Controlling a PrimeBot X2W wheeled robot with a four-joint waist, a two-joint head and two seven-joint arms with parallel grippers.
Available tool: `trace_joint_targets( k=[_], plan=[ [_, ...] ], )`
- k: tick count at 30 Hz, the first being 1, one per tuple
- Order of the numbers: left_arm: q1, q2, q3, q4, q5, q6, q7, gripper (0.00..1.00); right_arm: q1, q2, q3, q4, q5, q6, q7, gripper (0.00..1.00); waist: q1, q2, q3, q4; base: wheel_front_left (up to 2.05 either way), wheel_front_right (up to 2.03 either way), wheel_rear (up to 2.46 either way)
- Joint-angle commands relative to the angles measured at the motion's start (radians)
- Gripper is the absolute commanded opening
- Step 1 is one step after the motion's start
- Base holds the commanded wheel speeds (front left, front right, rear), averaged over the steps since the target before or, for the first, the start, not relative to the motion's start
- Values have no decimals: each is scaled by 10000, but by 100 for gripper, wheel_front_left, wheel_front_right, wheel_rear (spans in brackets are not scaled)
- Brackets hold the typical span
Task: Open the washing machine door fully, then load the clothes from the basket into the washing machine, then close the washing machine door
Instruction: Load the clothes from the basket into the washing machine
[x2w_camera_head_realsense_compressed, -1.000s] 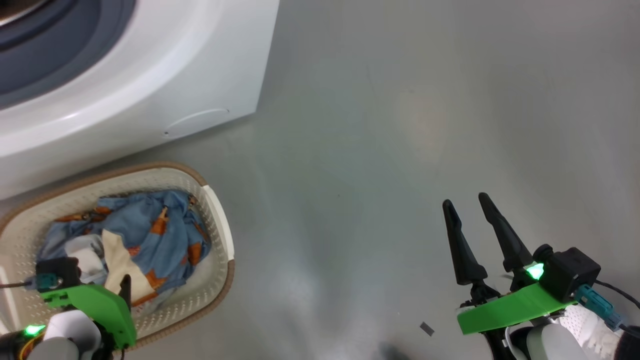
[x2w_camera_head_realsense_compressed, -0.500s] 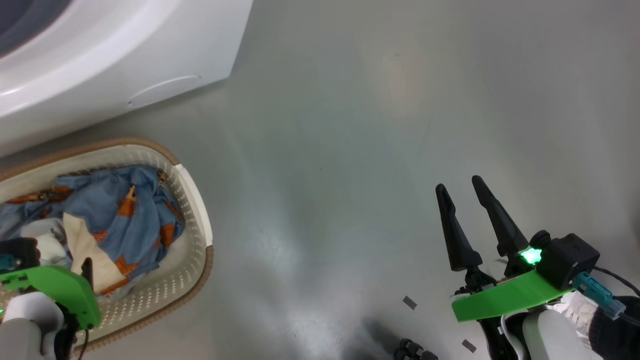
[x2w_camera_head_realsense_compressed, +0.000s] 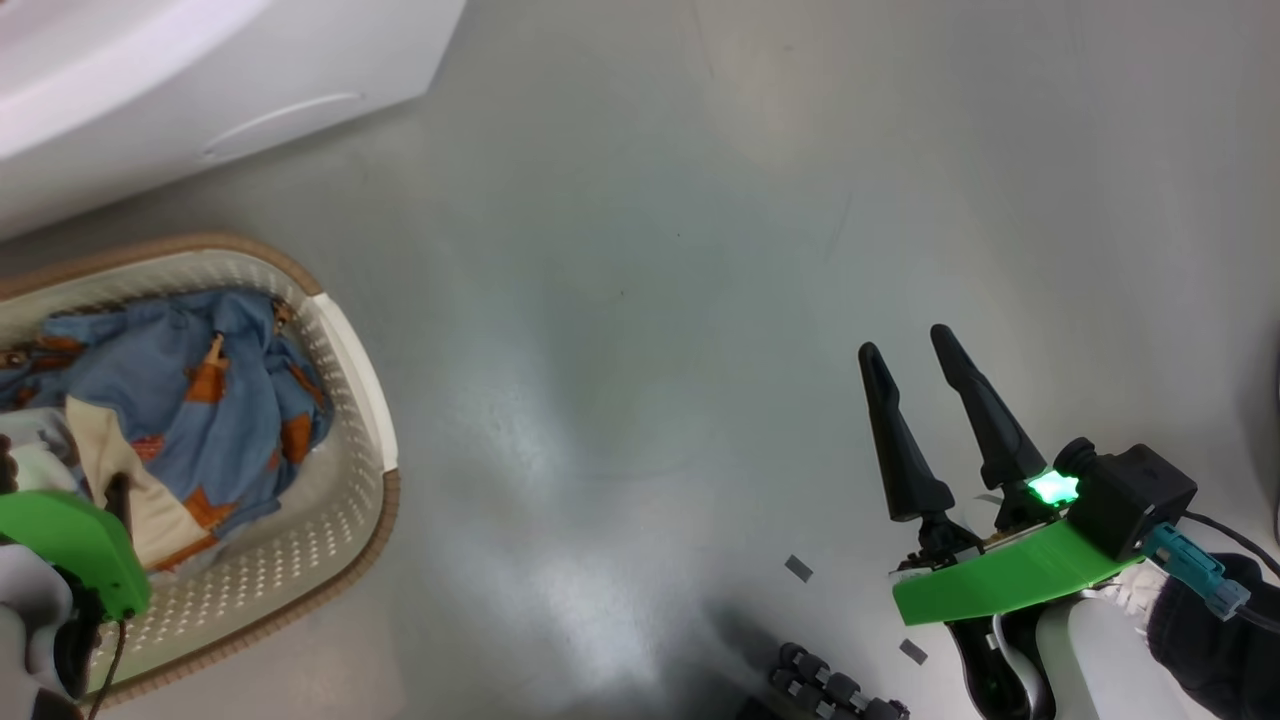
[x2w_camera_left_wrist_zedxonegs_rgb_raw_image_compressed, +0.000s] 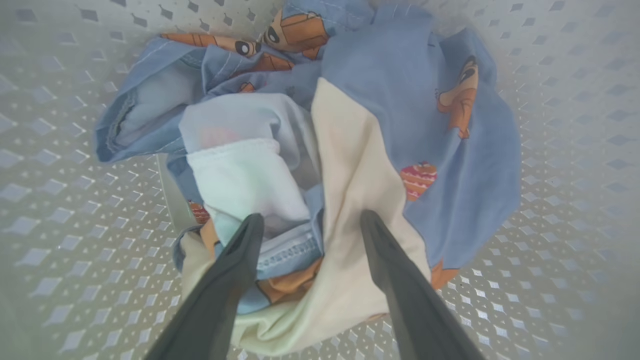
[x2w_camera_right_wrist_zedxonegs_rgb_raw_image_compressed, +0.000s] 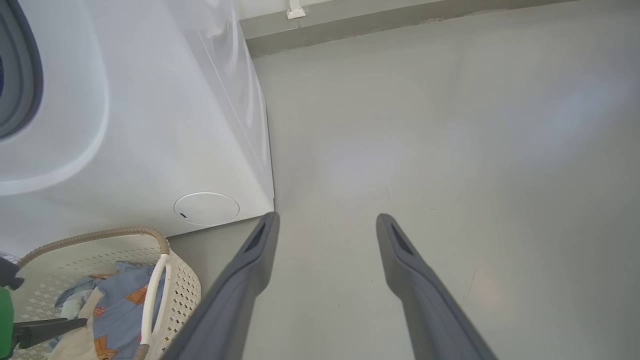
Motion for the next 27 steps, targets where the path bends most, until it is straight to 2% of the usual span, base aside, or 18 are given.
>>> trace_joint_targets(
  k=[1, 27],
  plan=[
    [-72, 392, 275, -36, -127, -29, -8, 100, 15, -93, 213, -227, 95, 92, -118, 100, 0, -1, 183, -85, 0, 0, 0],
    [-359, 37, 43, -547, -1033, -535, 1033, 100, -256, -93, 345, -179, 212, 92, -118, 100, 0, -1, 739, -111, 0, 0, 0]
  ],
)
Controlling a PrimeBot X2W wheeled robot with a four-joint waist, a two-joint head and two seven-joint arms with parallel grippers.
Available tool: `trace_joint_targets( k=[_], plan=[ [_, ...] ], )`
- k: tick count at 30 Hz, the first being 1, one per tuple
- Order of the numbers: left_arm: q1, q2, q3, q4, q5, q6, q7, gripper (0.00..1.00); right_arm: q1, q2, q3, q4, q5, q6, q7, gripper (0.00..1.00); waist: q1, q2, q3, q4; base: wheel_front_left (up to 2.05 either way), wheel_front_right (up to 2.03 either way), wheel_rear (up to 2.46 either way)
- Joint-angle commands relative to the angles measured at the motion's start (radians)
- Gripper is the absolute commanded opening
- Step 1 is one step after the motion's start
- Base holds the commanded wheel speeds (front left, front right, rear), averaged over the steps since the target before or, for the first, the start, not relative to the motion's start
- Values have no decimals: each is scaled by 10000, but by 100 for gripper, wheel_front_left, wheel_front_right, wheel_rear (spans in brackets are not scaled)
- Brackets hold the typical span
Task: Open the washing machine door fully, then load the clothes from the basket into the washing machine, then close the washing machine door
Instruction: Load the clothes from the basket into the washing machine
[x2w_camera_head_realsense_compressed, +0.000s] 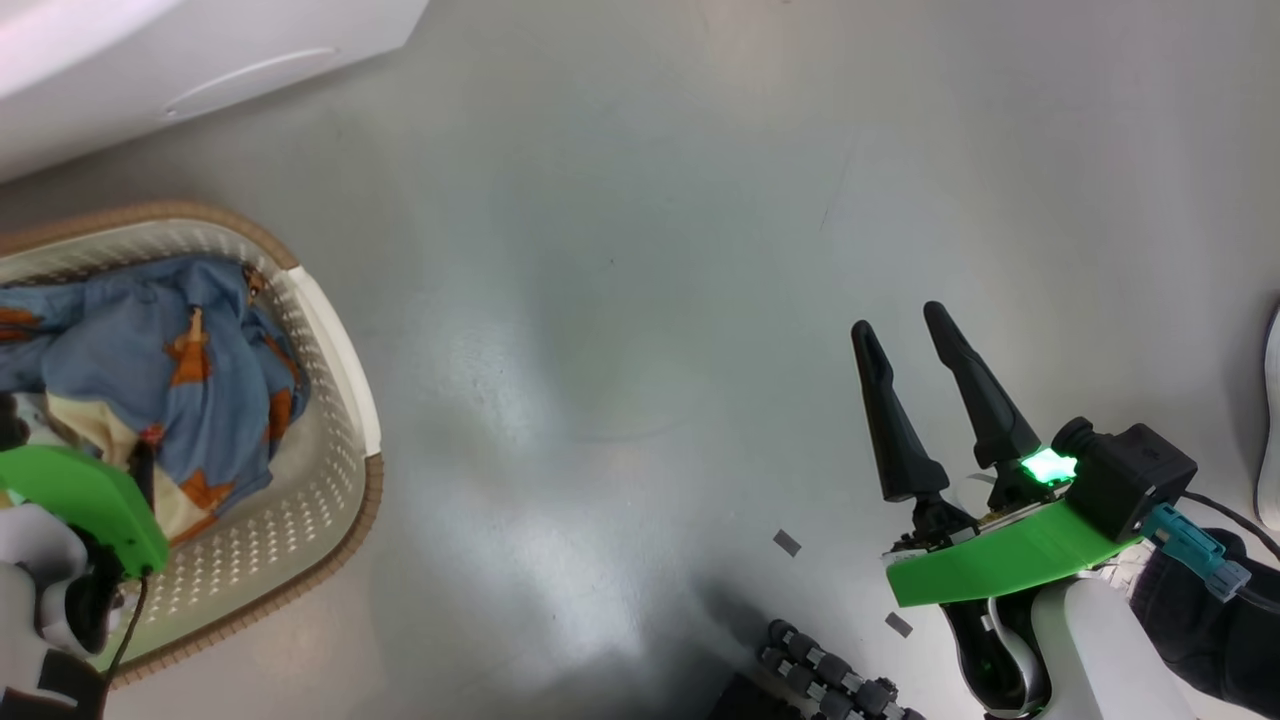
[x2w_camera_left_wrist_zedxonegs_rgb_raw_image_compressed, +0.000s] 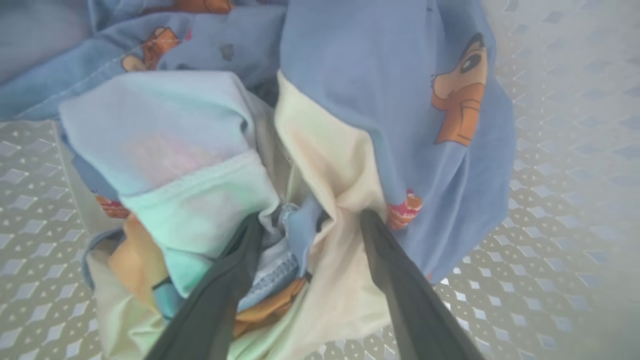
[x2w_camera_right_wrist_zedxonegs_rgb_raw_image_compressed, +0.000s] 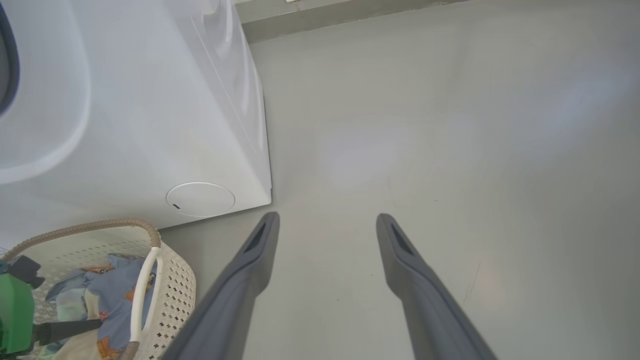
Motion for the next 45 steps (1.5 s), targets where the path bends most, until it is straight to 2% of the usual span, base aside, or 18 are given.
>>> trace_joint_targets(
  k=[1, 5, 8, 10, 11, 12, 13, 14, 16, 23, 30, 39, 45],
  plan=[
    [92, 229, 181, -278, -29, 9, -52, 100, 80, -95, 218, -185, 59, 92, -118, 100, 0, 0, 64, 27, 0, 0, 0],
    [110, 350, 52, -357, 150, 164, -132, 100, -26, -95, 272, -203, 82, 92, -118, 100, 0, 0, 200, 9, 0, 0, 0],
    [62, 370, -16, -370, 197, 218, -169, 89, -105, -95, 298, -231, 53, 92, -118, 100, 0, 0, 344, -16, 0, 0, 0],
    [13, 400, -96, -385, 275, 252, -219, 58, -145, -95, 297, -236, 23, 92, -118, 100, 0, 0, 441, -33, 0, 0, 0],
    [-4, 405, -123, -383, 299, 272, -256, 49, -160, -95, 298, -236, 16, 92, -118, 100, 0, 0, 473, -43, 0, 0, 0],
    [-18, 415, -147, -374, 317, 277, -293, 47, -170, -95, 297, -233, 8, 92, -118, 100, 0, 0, 506, -52, 0, 0, 0],
    [-32, 432, -179, -359, 341, 274, -332, 32, -180, -95, 293, -232, 2, 92, -118, 100, 0, 0, 536, -57, 0, 0, 0],
    [-47, 445, -211, -346, 366, 274, -377, 26, -188, -95, 283, -231, -3, 92, -118, 100, 0, 0, 559, -58, 0, 0, 0],
    [-76, 459, -269, -333, 421, 281, -537, 0, -202, -95, 256, -226, -12, 92, -118, 100, 0, 0, 589, -51, 0, 0, 0],
    [-137, 404, -381, -277, 477, 276, -1075, 0, -263, -95, 168, -182, -107, 92, -118, 100, 0, 0, 518, 108, 0, 0, 0],
    [166, 244, -488, -418, 533, 291, -2090, 0, -271, -95, -88, -173, -349, 92, -118, 100, 0, 0, -10, 479, 0, 0, 0],
    [955, -376, -618, -831, 344, 227, -3240, 0, -11, -95, -636, -180, -833, 92, -118, 100, 0, 0, -1099, 1152, 0, 0, 0],
    [1793, -832, -649, -1105, 100, 171, -4007, 0, 394, -95, -1033, -189, -1239, 92, -118, 100, 0, 0, -2219, 1689, 0, 0, 0]
  ],
)
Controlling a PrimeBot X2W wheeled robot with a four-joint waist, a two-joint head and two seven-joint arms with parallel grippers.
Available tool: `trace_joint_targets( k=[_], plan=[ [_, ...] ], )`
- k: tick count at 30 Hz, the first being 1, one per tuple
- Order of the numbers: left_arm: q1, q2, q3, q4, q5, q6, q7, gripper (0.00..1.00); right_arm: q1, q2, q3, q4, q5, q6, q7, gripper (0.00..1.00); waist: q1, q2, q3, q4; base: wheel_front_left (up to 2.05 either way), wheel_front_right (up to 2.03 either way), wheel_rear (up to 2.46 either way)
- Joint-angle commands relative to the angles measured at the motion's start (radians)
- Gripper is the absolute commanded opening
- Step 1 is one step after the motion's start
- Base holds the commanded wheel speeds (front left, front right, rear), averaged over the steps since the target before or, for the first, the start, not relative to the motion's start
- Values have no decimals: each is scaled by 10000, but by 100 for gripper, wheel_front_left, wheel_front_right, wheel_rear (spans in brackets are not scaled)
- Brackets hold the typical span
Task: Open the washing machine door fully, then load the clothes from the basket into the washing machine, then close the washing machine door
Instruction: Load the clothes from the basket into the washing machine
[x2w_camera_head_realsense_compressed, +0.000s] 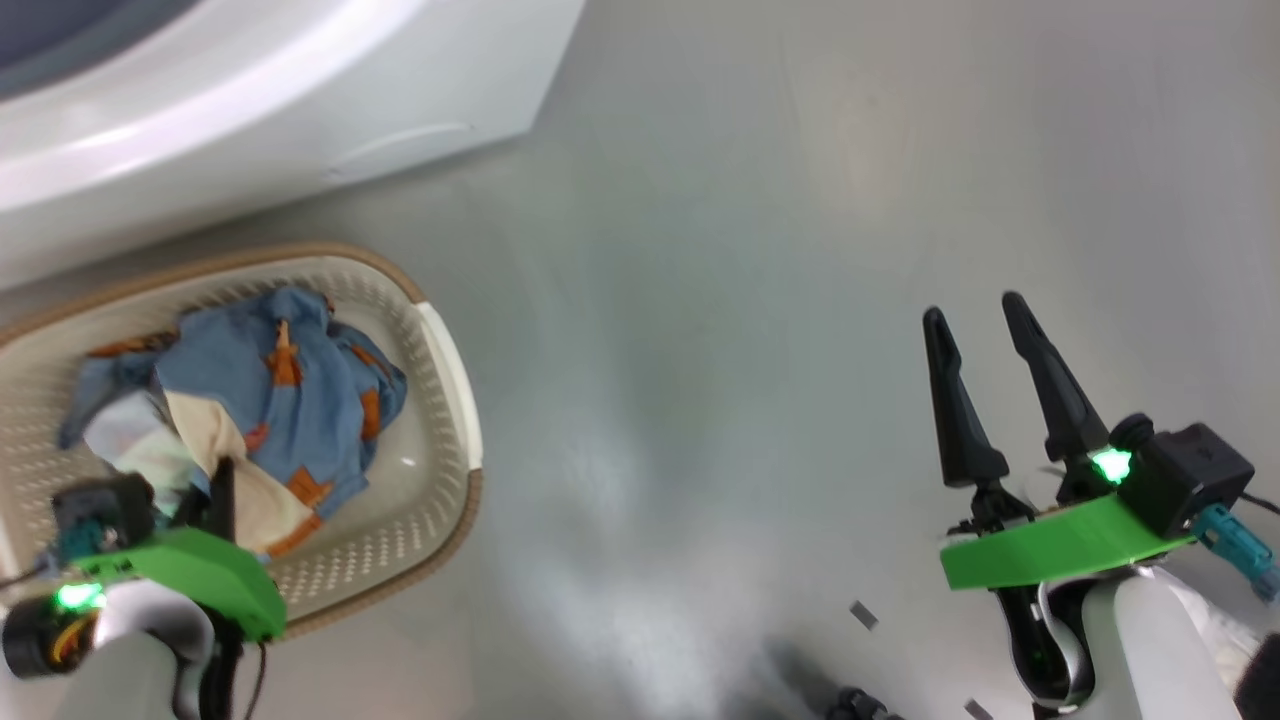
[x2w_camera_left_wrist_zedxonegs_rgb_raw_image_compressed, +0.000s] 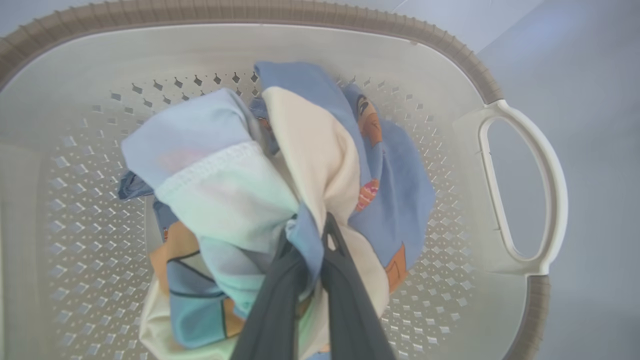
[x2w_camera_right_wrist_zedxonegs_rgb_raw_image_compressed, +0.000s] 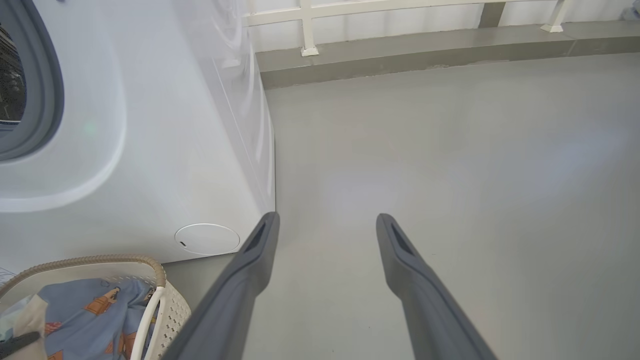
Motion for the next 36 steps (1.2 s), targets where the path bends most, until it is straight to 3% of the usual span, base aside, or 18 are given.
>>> trace_joint_targets(
  k=[1, 20, 36],
  plan=[
    [397, 134, 239, -226, -100, -6, -183, 0, 364, -91, 89, -192, -201, 90, -118, 100, 0, 0, -831, 558, 0, 0, 0],
    [2924, -623, 359, -2494, -228, 308, -1035, 0, 1706, -178, -623, -160, -771, 90, -118, 100, 0, 0, -3374, 1391, 0, 0, 0],
    [5259, -1193, 865, -5397, 414, 219, -1083, 0, 2884, -672, -1022, -83, -844, 90, -118, 100, 0, 0, -5388, 1858, 0, 0, 0]
  ],
)
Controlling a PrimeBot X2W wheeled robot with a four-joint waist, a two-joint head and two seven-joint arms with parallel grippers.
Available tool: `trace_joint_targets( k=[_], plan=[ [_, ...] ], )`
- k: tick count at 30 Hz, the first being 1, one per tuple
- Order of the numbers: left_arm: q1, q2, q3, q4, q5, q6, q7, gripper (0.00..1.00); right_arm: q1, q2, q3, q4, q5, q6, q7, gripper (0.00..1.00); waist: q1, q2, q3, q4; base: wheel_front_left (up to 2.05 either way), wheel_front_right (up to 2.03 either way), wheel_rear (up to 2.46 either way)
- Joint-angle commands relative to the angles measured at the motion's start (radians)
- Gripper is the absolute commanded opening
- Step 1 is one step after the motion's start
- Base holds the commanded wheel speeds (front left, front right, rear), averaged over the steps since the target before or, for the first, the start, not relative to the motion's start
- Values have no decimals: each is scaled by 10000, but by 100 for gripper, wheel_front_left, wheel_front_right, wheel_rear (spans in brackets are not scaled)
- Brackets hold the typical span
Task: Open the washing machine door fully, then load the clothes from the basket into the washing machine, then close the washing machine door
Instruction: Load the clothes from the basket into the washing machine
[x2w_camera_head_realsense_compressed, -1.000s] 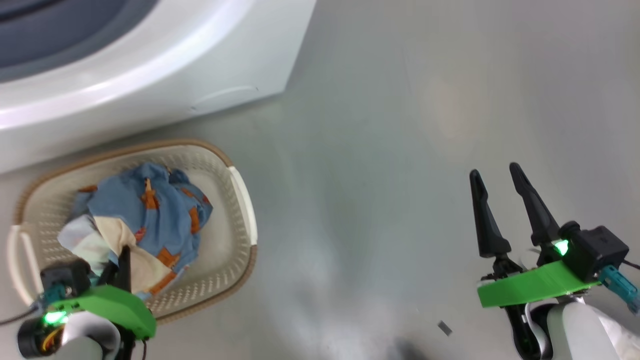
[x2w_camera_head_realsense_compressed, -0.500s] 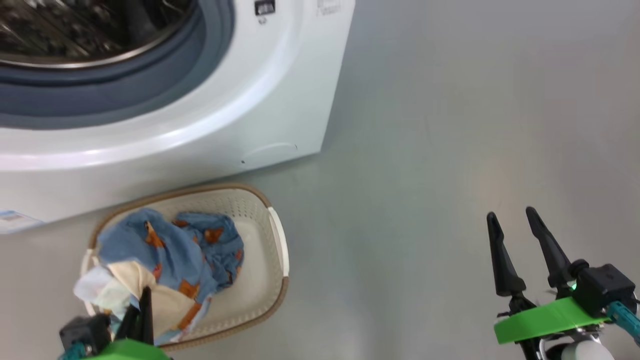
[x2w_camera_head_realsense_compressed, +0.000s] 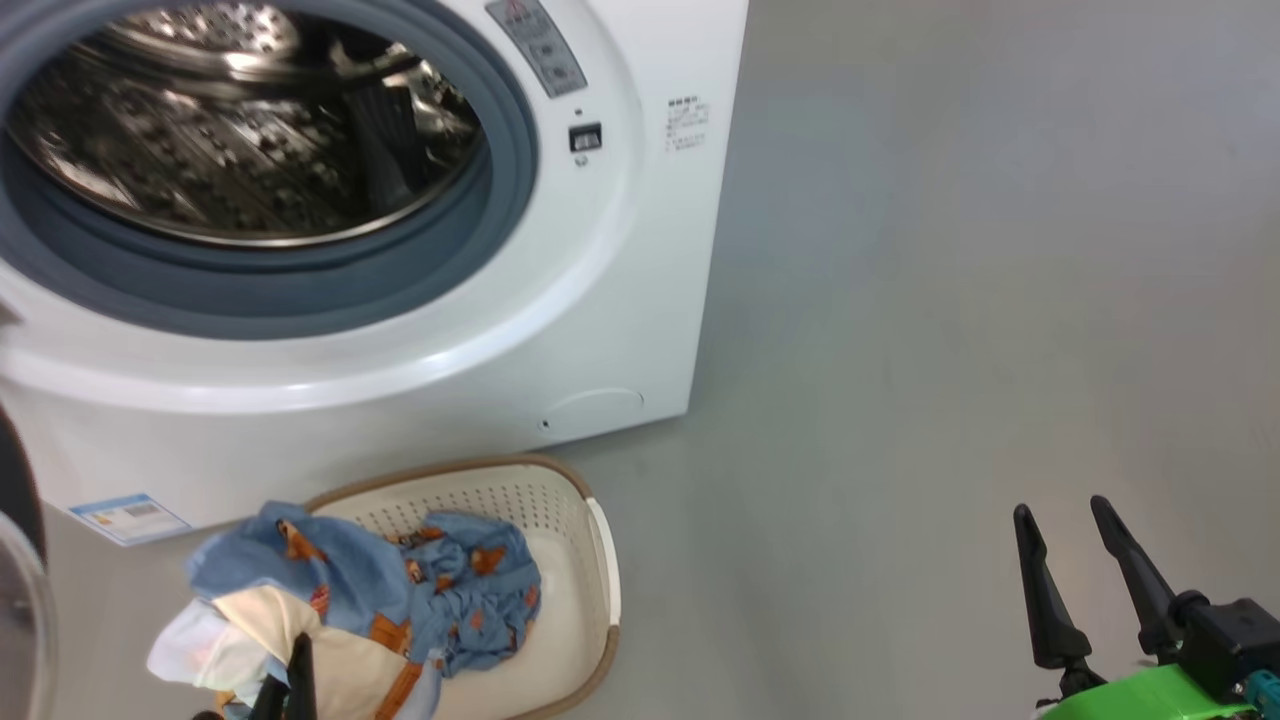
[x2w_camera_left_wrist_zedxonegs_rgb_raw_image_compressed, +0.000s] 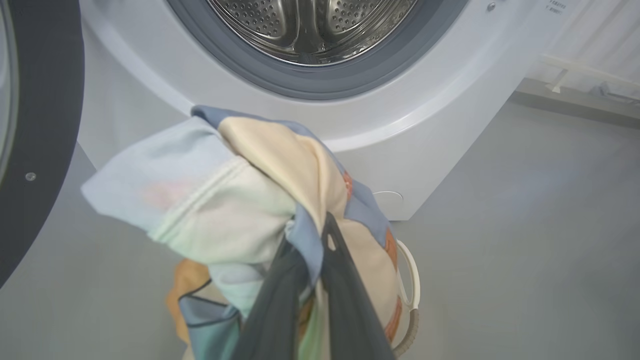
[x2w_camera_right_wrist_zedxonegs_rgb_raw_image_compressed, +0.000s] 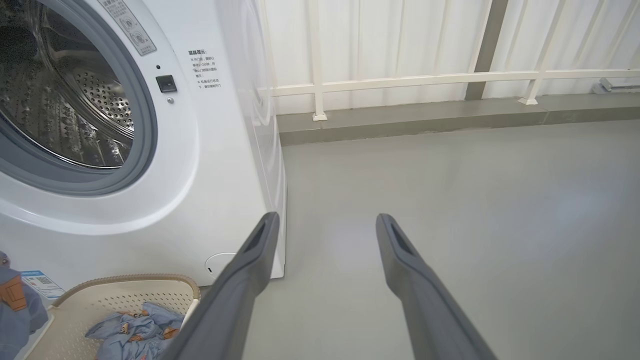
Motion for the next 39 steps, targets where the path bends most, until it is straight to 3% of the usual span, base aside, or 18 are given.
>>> trace_joint_targets(
  k=[1, 13, 39],
  plan=[
    [32, -4, 378, -423, 135, -43, -136, 0, 63, -165, 167, -186, -80, 90, -118, 100, 0, 0, -559, 268, 0, 0, 0],
    [1092, -328, 593, -1464, 549, -317, -137, 0, 721, -238, 19, -118, -16, 90, -118, 100, 0, 0, -1585, 533, 0, 0, 0],
    [1182, -442, 592, -1914, 411, -351, -137, 0, 663, -380, 198, -127, -79, 90, -118, 100, 0, 0, -1556, 936, 0, 0, 0]
  ],
)
